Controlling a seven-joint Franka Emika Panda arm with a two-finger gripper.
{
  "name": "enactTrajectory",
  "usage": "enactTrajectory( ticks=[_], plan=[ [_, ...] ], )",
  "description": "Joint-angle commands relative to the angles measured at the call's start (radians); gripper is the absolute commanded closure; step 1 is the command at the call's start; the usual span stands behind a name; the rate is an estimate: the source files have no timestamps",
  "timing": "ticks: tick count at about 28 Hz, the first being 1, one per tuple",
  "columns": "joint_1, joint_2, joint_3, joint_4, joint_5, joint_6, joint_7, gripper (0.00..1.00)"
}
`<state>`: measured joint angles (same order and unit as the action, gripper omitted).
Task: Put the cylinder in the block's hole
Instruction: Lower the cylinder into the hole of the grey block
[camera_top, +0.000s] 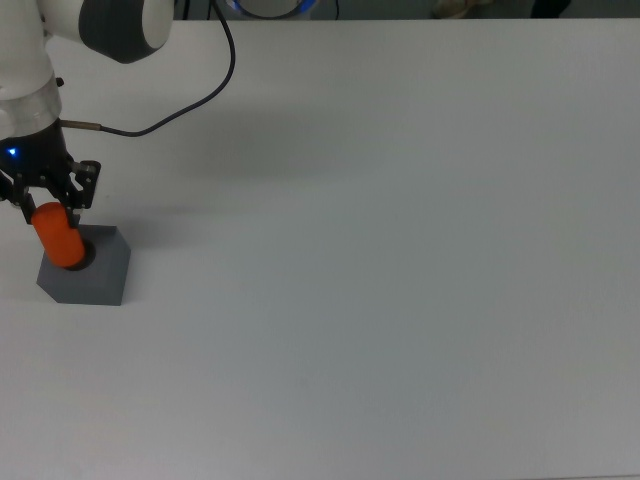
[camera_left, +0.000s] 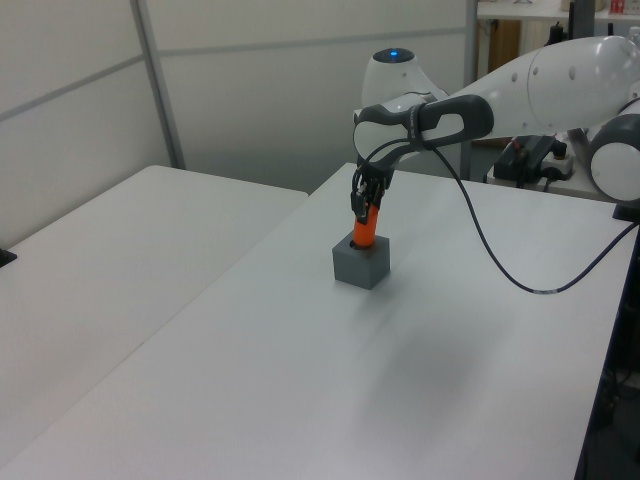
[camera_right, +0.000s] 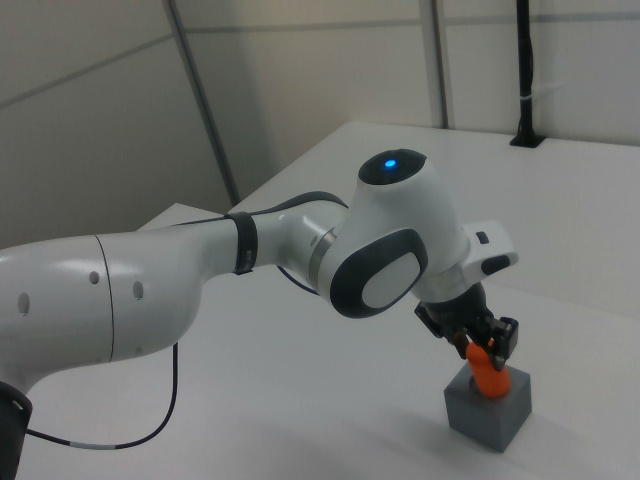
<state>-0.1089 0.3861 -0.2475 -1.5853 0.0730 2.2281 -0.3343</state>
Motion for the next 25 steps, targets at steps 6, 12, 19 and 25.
enactTrajectory(
  ticks=[6, 12, 19, 25],
  plan=[
    [0.011, -0.004, 0.010, -0.009, -0.004, -0.025, 0.003, 0.86],
    [0.011, -0.006, 0.011, -0.005, 0.004, -0.025, 0.003, 0.86],
    [0.009, -0.004, 0.010, 0.008, 0.007, -0.025, 0.003, 0.86],
    [0.011, -0.004, 0.010, 0.010, 0.013, -0.024, 0.003, 0.86]
  ],
)
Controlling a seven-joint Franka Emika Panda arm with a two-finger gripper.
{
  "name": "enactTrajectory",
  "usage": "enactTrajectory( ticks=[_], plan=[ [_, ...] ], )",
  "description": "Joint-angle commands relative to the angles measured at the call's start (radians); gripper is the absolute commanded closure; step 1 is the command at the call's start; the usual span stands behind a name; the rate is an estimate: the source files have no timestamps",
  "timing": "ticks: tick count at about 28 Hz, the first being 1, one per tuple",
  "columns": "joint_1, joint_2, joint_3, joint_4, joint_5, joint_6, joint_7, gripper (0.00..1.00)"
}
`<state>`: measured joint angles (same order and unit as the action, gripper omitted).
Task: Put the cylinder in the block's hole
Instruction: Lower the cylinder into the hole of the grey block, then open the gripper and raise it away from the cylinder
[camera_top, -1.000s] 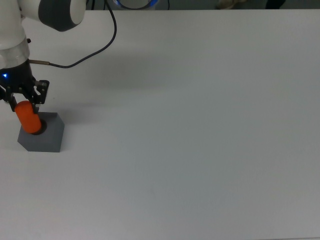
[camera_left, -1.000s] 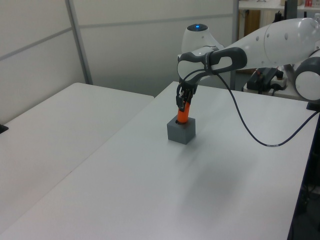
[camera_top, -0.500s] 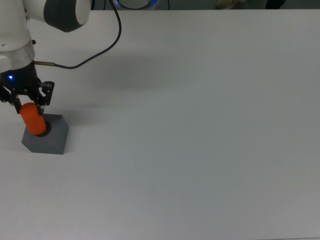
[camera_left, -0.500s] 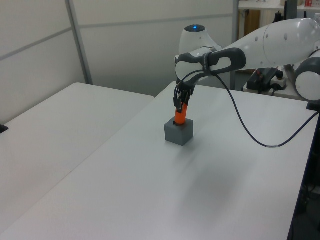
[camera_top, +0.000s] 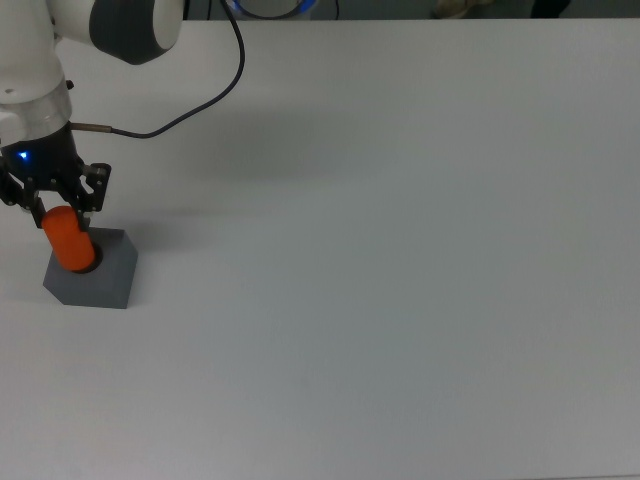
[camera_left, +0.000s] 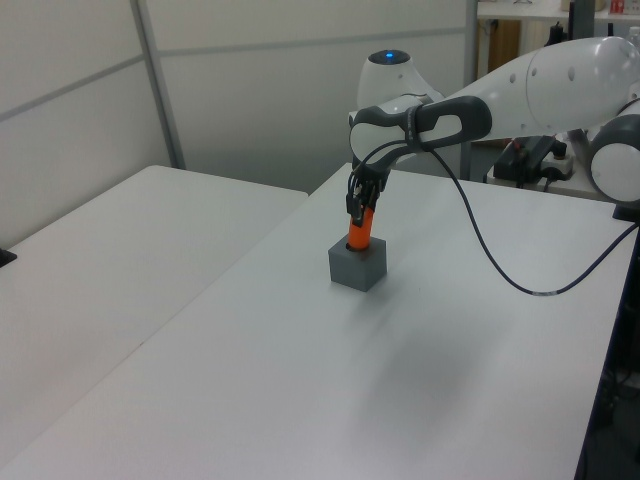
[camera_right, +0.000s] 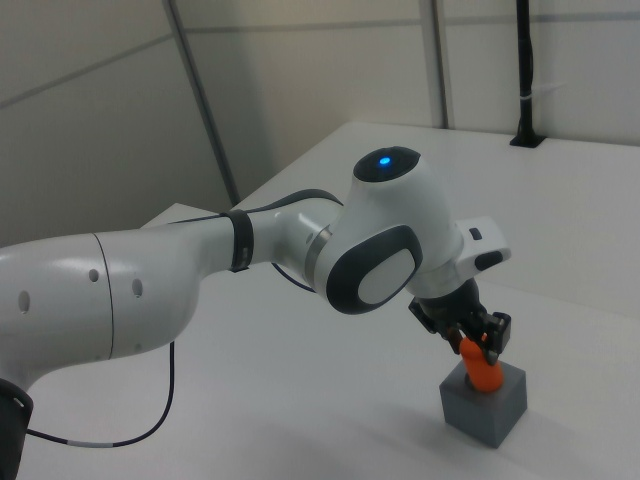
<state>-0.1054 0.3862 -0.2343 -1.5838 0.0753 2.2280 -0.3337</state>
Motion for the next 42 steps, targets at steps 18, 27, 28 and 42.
enactTrajectory(
  ticks=[18, 27, 28, 42],
  plan=[
    [0.007, -0.001, 0.021, 0.002, -0.006, -0.025, -0.007, 0.00],
    [0.006, -0.035, 0.018, 0.008, 0.003, -0.048, -0.002, 0.00],
    [0.006, -0.042, 0.018, 0.013, 0.004, -0.065, -0.002, 0.00],
    [0.007, -0.150, 0.024, 0.050, -0.009, -0.413, -0.008, 0.00]
  ],
)
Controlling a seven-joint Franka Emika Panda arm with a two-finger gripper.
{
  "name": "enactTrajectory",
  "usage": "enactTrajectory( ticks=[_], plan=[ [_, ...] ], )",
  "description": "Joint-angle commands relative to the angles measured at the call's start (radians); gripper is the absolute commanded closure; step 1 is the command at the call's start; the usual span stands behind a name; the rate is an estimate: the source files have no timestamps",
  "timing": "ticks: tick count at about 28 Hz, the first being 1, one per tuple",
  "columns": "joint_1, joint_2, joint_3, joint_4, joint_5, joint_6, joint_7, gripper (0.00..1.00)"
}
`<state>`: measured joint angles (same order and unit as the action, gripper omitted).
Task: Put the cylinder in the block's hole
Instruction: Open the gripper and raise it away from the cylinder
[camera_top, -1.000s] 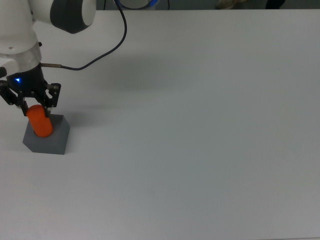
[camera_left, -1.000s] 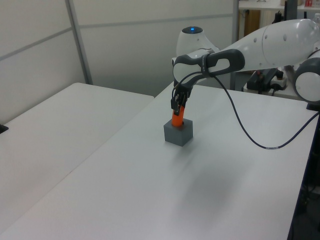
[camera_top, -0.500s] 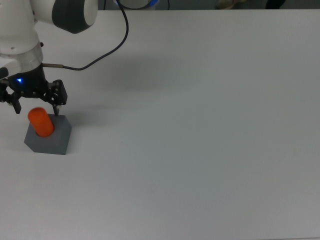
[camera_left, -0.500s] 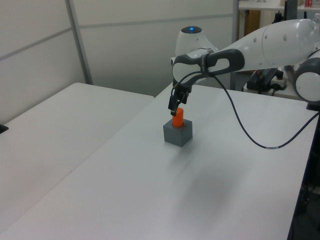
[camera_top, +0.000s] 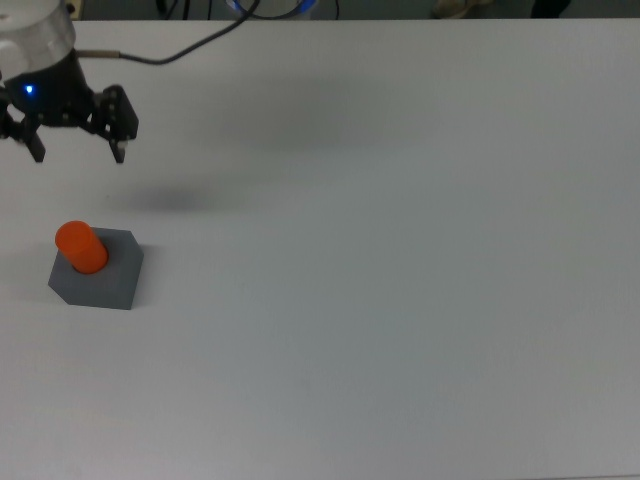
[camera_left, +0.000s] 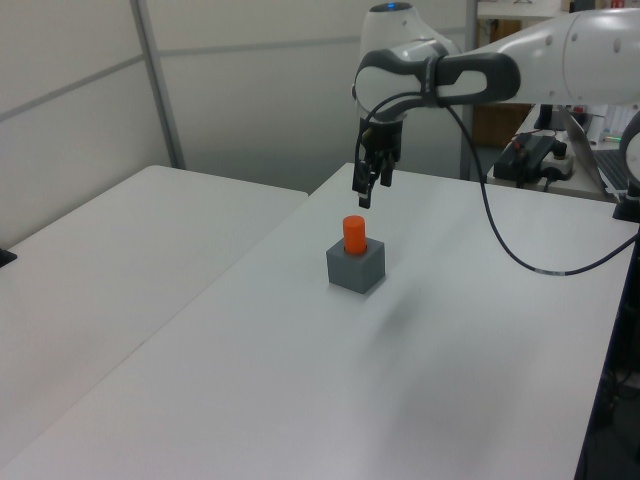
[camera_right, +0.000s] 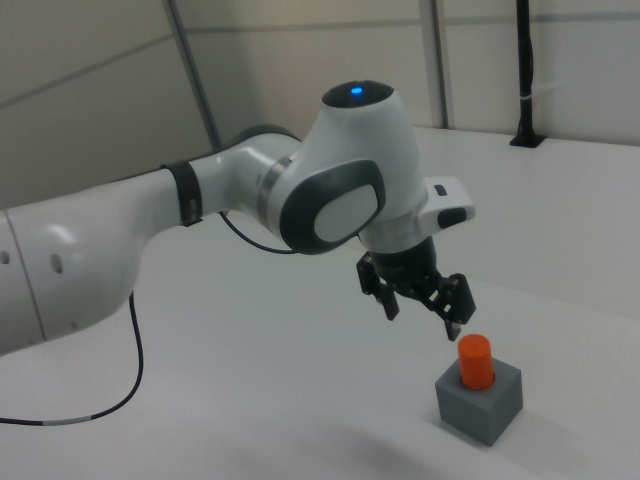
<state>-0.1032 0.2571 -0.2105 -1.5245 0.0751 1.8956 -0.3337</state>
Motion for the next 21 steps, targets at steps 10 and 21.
enactTrajectory(
  ticks=[10, 21],
  plan=[
    [0.005, -0.019, 0.065, -0.011, -0.086, -0.116, -0.008, 0.00],
    [0.007, -0.022, 0.066, -0.010, -0.086, -0.118, -0.002, 0.00]
  ],
)
